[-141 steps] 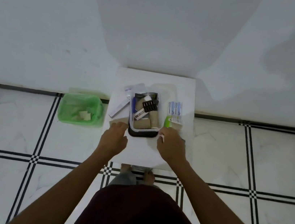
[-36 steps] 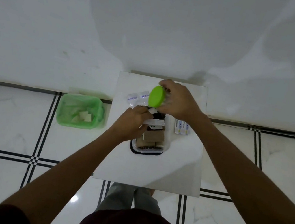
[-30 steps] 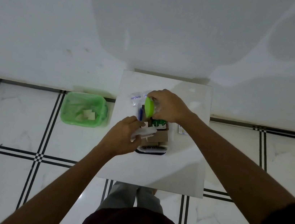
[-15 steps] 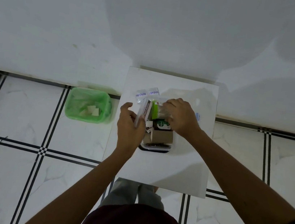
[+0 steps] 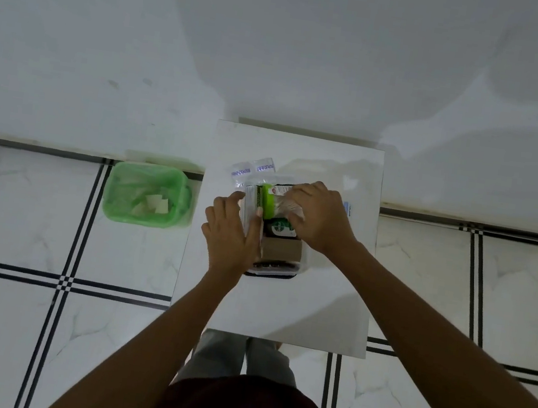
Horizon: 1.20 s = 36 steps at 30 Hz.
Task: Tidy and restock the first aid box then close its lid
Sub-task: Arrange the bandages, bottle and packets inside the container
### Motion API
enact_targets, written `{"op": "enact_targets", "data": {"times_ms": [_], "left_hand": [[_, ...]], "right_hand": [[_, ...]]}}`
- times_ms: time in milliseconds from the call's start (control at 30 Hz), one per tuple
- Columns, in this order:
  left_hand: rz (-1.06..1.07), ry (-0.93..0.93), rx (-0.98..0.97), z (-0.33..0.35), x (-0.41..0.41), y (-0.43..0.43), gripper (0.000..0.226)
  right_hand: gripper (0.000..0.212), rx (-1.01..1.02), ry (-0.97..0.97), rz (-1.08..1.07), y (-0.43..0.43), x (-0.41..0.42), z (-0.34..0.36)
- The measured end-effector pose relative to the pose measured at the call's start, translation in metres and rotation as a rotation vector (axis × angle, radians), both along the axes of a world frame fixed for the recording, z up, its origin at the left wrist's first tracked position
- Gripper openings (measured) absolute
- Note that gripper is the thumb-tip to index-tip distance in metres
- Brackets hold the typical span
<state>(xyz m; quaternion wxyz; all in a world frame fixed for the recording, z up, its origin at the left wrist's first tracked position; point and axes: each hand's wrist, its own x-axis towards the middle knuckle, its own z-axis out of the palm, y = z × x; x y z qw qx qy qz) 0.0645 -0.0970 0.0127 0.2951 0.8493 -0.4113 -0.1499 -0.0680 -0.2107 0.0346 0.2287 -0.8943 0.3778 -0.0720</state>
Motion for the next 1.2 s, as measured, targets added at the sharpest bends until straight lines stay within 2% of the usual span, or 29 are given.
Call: {"op": "enact_targets", "data": {"times_ms": [67, 133, 200, 300, 400, 467, 567, 667, 733, 800, 867, 967, 1033, 1133, 1200], "left_hand": [[0.016, 0.028, -0.101, 0.003, 0.018, -0.006, 0.03], [-0.044, 0.054, -0.122, 0.002, 0.04, -0.018, 0.027], [-0.138, 0.061, -0.059, -0.004, 0.061, -0.034, 0.032], [-0.246, 0.079, 0.101, -0.017, 0.083, -0.053, 0.04], [-0.297, 0.108, 0.202, -0.033, 0.094, -0.067, 0.04], [-0.234, 0.124, 0.242, -0.04, 0.099, -0.076, 0.045], [-0.134, 0.161, 0.312, -0.051, 0.103, -0.09, 0.059], [-0.174, 0.126, 0.377, -0.059, 0.103, -0.103, 0.071], [-0.209, 0.113, 0.394, -0.063, 0.101, -0.109, 0.069], [-0.215, 0.12, 0.39, -0.066, 0.102, -0.112, 0.057], [-0.176, 0.139, 0.39, -0.068, 0.103, -0.115, 0.049], [-0.036, 0.251, 0.326, -0.065, 0.102, -0.114, 0.035], [0.076, 0.391, 0.27, -0.061, 0.102, -0.11, 0.025], [0.218, 0.623, 0.143, -0.054, 0.113, -0.1, 0.024], [0.263, 0.675, 0.054, -0.041, 0.121, -0.09, 0.021]], "right_hand": [[0.031, -0.009, -0.14, -0.11, -0.004, -0.006, 0.004], [0.031, 0.001, -0.18, -0.243, -0.014, -0.013, 0.006], [0.037, 0.098, -0.037, -0.306, -0.029, -0.021, 0.003], [0.047, 0.247, 0.23, -0.26, -0.043, -0.035, -0.012], [0.056, 0.304, 0.372, -0.248, -0.045, -0.043, -0.027], [0.064, 0.325, 0.41, -0.354, -0.043, -0.043, -0.036], [0.079, 0.401, 0.321, -0.68, -0.036, -0.04, -0.044], [0.088, 0.441, 0.26, -0.901, -0.032, -0.036, -0.055], [0.091, 0.439, 0.25, -0.993, -0.031, -0.033, -0.062], [0.091, 0.463, 0.211, -1.056, -0.032, -0.031, -0.067], [0.081, 0.496, 0.098, -1.074, -0.034, -0.031, -0.071], [0.037, 0.527, 0.008, -1.033, -0.035, -0.036, -0.071], [0.014, 0.528, -0.051, -1.011, -0.035, -0.04, -0.064], [0.008, 0.498, -0.204, -0.967, -0.033, -0.045, -0.036], [0.008, 0.485, -0.3, -0.908, -0.029, -0.048, -0.011]]}}
